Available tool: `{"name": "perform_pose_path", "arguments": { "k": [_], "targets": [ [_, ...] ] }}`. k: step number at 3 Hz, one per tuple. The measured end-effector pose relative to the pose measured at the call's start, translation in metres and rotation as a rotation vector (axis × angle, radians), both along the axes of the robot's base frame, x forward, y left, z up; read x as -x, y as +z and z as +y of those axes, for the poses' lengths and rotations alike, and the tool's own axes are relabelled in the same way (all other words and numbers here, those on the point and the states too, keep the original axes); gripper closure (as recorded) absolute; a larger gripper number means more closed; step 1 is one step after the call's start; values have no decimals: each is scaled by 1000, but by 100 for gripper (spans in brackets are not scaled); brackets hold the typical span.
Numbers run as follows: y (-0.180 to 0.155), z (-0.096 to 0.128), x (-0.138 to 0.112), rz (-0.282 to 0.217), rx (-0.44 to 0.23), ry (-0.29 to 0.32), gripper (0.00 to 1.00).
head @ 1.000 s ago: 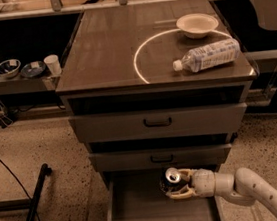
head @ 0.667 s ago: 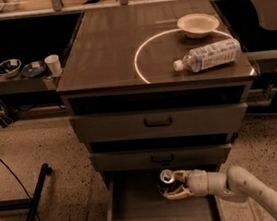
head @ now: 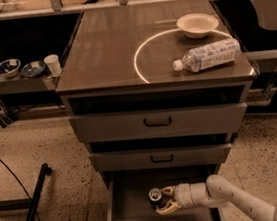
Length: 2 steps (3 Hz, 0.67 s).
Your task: Place pepsi can into bottom drawer
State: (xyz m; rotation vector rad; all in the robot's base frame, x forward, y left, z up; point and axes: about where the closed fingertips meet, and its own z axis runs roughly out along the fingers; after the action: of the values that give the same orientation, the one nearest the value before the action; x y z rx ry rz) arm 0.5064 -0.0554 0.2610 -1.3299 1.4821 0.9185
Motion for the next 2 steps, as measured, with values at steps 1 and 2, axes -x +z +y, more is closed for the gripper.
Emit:
{"name": "perform_pose_path", "arguments": {
  "k": [1,2],
  "targets": [
    [-42,12,5,16,-1,14,100],
    [-68,19,8,-13,-8,-29,82]
  ]
}}
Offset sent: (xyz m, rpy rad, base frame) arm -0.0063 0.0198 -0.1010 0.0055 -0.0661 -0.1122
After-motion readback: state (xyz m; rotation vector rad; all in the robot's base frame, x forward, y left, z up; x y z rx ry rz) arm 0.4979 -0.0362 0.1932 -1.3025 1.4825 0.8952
